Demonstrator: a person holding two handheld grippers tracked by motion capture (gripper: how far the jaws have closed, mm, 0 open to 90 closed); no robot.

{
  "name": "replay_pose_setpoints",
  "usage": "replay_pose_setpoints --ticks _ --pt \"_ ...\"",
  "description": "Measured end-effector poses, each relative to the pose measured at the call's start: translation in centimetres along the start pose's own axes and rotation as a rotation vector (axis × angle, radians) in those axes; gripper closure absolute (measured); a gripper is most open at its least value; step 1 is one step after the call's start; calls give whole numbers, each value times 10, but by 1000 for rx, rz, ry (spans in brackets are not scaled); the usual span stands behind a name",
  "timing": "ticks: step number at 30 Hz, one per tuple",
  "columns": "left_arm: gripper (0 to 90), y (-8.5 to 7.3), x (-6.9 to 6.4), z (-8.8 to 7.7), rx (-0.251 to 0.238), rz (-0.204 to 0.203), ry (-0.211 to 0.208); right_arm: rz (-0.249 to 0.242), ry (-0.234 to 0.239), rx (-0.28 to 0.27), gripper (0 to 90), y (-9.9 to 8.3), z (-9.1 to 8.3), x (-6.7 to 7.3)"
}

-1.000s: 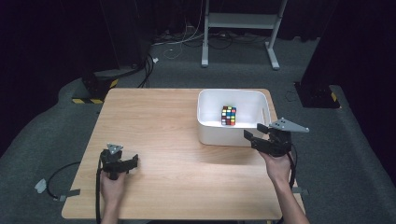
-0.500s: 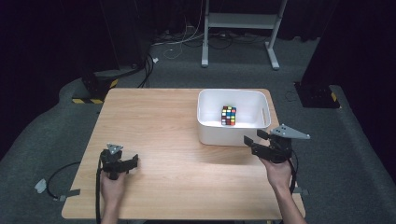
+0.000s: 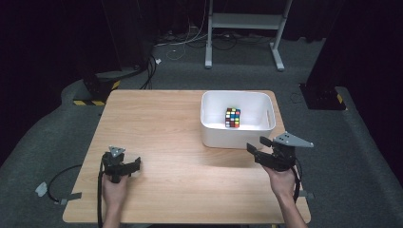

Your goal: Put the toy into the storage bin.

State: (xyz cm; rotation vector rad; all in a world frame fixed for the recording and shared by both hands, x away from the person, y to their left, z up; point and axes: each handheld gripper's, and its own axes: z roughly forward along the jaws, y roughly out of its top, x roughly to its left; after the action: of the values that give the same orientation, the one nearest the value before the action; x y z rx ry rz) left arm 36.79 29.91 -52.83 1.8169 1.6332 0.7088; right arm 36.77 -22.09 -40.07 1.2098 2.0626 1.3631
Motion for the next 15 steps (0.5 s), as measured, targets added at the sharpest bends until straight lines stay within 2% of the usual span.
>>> replay_pose_setpoints --ticks 15 --pt "149 0 0 0 -2 -2 0 -9 -6 8 365 -16 5 5"
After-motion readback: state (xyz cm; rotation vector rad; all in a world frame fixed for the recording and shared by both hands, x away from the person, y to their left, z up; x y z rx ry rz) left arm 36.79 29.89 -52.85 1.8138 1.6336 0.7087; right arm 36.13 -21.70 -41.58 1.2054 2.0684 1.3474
